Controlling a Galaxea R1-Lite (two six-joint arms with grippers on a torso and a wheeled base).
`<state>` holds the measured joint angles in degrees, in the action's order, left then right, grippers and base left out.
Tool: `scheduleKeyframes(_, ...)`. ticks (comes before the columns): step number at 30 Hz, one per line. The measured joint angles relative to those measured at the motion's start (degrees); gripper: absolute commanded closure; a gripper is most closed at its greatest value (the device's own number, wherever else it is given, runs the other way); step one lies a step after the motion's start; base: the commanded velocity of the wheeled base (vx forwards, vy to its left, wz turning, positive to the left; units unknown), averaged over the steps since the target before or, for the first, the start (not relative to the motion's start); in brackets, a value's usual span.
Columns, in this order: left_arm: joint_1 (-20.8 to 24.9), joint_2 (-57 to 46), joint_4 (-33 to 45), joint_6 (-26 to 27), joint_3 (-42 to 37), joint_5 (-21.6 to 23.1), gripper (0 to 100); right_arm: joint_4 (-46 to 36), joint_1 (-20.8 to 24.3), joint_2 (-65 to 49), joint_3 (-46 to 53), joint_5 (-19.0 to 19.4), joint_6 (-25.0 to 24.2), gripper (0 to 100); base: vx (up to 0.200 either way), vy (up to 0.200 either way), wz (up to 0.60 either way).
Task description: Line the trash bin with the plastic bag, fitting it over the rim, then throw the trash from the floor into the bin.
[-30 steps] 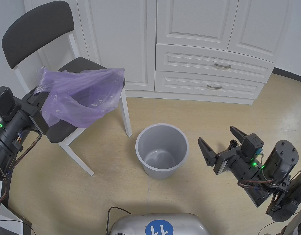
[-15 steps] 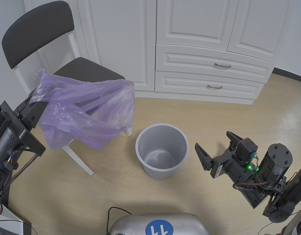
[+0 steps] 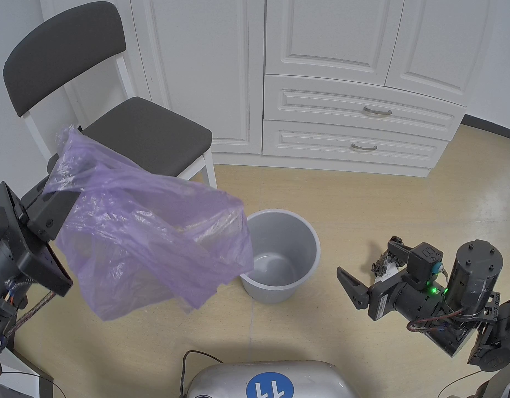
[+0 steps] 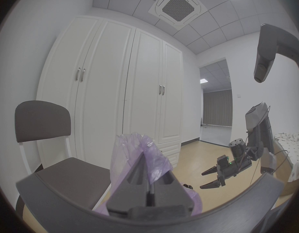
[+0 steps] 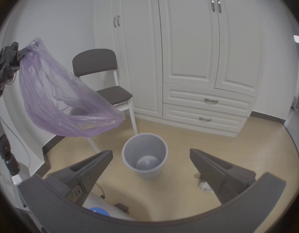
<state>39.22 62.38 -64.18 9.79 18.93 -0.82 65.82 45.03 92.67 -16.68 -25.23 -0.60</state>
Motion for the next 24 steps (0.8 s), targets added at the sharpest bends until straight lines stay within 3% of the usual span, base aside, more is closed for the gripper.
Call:
scheduleKeyframes(9, 2.3, -0.8, 0.0, -0.2, -0.9, 2.1, 100, -18.7, 1.2, -6.3, -5.3, 4.1, -10.2, 0, 0.000, 0.000, 0.00)
scheduleKeyframes(14, 4.6, -1.0, -0.2, -1.1, -1.4, 2.6, 100, -20.3, 1.1, -6.8, -7.8, 7.0, -15.1, 0, 0.000, 0.000, 0.00)
scheduleKeyframes(24, 7.1, -2.2, -0.3, -3.8, -2.2, 6.1, 100, -20.5, -1.5, -3.9, -8.7, 9.9, -15.7, 0, 0.000, 0.000, 0.00)
